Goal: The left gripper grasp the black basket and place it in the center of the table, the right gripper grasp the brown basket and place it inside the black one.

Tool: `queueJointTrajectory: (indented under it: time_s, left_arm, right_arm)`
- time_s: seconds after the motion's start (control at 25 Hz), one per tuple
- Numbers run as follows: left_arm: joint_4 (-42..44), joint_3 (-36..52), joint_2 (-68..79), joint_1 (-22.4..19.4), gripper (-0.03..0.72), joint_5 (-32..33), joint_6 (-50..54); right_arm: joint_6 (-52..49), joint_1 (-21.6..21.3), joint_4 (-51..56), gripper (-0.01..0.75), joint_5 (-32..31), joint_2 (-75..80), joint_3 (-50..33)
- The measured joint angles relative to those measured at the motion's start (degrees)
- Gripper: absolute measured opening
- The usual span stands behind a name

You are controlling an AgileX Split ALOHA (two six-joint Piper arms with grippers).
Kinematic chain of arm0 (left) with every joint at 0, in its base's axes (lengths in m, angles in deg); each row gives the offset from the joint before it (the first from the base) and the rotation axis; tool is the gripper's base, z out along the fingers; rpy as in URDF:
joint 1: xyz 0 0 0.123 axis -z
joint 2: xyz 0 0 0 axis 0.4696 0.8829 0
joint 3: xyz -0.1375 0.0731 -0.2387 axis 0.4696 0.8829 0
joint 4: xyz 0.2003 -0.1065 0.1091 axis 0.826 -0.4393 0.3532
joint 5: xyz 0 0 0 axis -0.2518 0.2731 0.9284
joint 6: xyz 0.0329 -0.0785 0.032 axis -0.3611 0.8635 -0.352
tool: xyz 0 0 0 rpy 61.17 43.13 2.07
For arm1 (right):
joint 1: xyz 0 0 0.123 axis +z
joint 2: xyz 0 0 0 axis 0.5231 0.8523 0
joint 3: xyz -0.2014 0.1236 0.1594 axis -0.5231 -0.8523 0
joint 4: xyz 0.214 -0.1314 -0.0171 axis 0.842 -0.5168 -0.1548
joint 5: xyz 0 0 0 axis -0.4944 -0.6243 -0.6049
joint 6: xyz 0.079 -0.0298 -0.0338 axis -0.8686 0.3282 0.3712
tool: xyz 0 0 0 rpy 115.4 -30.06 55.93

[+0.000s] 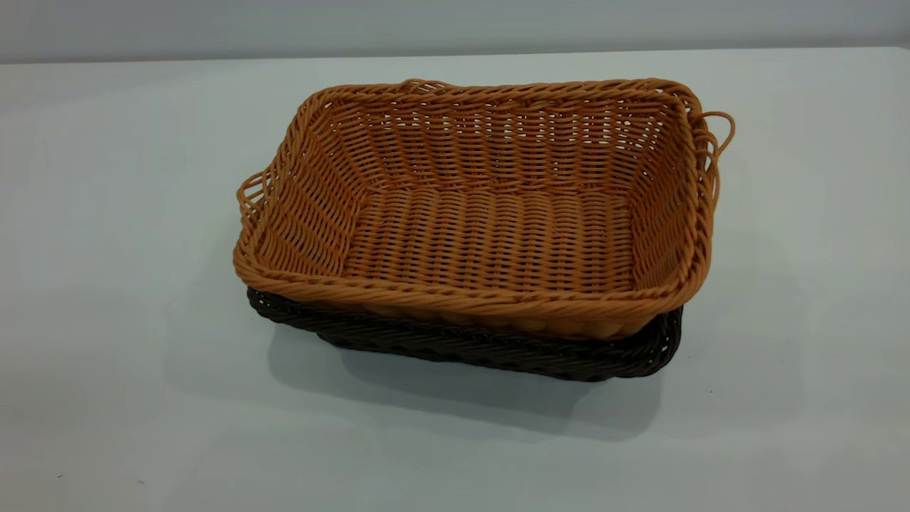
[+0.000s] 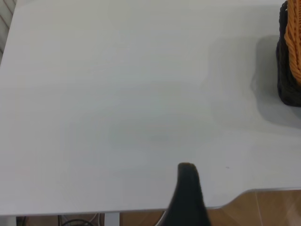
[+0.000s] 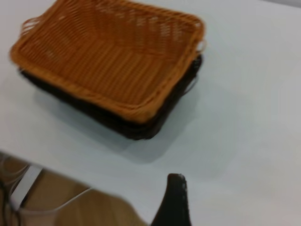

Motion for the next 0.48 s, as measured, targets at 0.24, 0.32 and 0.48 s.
queueJointTrajectory:
  time_s: [0.24,0.32,0.48]
  left_arm:
    - [0.0,0.0,0.0,0.0,0.537,0.0,0.0]
    - [0.0,0.0,0.0,0.0,0.537,0.0,0.0]
    - [0.0,0.0,0.0,0.0,0.537,0.0,0.0]
  right_arm:
    - [-1.46,-10.8,-1.39,0.59,0.05,-0.72,0.0]
    - [-2.65,-12.47,-2.52,0.59,0.11,-0.72,0.0]
    - [-6.25,-13.27,-5.03,0.59,0.22,-0.72,0.0]
